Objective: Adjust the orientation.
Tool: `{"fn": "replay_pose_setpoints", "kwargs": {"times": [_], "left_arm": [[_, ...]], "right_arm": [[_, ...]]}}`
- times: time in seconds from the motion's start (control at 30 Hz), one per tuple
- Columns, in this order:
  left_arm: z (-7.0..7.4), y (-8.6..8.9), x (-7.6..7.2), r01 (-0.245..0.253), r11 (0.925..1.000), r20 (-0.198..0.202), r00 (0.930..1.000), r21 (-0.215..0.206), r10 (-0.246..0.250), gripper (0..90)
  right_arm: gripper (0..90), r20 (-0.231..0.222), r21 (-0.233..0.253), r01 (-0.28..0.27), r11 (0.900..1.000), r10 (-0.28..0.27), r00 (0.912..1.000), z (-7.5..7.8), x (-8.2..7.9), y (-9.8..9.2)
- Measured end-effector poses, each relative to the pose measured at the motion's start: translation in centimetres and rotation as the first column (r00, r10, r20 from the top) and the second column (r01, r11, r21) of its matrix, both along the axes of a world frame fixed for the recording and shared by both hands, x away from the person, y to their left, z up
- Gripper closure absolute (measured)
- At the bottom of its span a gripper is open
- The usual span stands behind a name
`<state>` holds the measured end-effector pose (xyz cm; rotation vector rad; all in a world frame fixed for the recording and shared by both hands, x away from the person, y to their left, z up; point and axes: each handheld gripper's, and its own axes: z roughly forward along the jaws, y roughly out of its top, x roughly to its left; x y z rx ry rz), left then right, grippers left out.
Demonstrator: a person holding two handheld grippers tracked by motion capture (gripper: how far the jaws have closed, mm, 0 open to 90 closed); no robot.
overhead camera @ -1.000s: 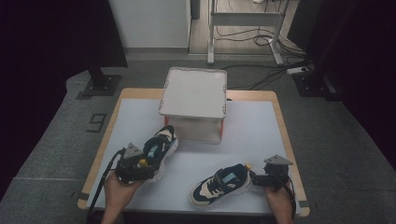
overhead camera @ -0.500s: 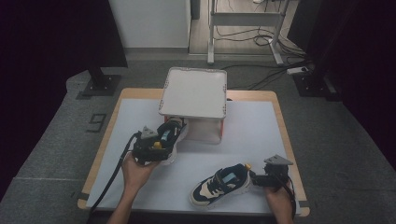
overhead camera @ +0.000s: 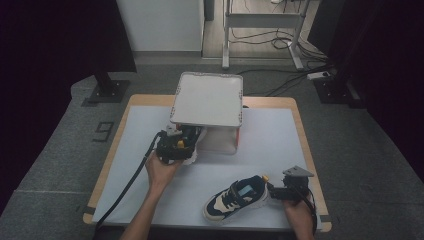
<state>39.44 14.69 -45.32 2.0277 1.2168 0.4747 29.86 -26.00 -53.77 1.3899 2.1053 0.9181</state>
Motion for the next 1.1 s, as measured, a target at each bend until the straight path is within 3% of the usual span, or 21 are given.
{"fn": "replay_pose_setpoints", "kwargs": {"times": [0.27,0.47,0.63,0.73,0.8,0.9,0.97,1.1], "left_arm": [[-1.2,-1.0,1.5,-0.042,0.9990,0.008,0.9991,-0.014,0.042,24.2],[-2.4,-1.2,2.2,-0.081,0.9967,0.021,0.9965,0.006,0.081,24.1],[-3.1,-1.2,2.6,-0.094,0.9955,0.011,0.9955,-0.014,0.094,22.8],[-3.1,-1.2,2.6,-0.083,0.9965,0.018,0.9963,-0.009,0.084,21.5],[-3.0,-1.1,2.6,-0.079,0.9968,0.002,0.9968,-0.008,0.079,19.2],[-2.8,-1.0,2.4,-0.068,0.9976,-0.017,0.9975,-0.010,0.068,8.3],[-2.5,-0.9,2.1,-0.050,0.9987,-0.022,0.9985,0.006,0.050,6.2],[-1.8,-0.4,0.8,-0.030,0.9995,-0.014,0.9995,0.013,0.030,10.0]], "right_arm": [[5.5,0.000,0.001,-0.004,1.000,0.004,1.0000,0.0,0.0,0.0],[5.8,0.005,0.001,-0.005,1.000,0.005,1.0000,0.0,0.0,0.0],[6.3,0.006,0.000,-0.007,1.000,0.007,1.0000,0.0,-0.1,0.0],[6.4,0.006,0.001,-0.008,1.000,0.008,0.9999,0.0,0.0,0.0],[6.8,0.005,0.003,-0.009,1.000,0.009,0.9999,0.0,0.0,0.0],[7.0,0.005,0.004,-0.011,1.000,0.011,0.9999,0.0,0.0,0.0],[7.2,0.006,0.003,-0.011,1.000,0.011,0.9999,0.0,-0.1,0.0],[7.2,0.004,0.004,-0.013,1.000,0.013,0.9999,0.0,-0.1,0.0]]}}
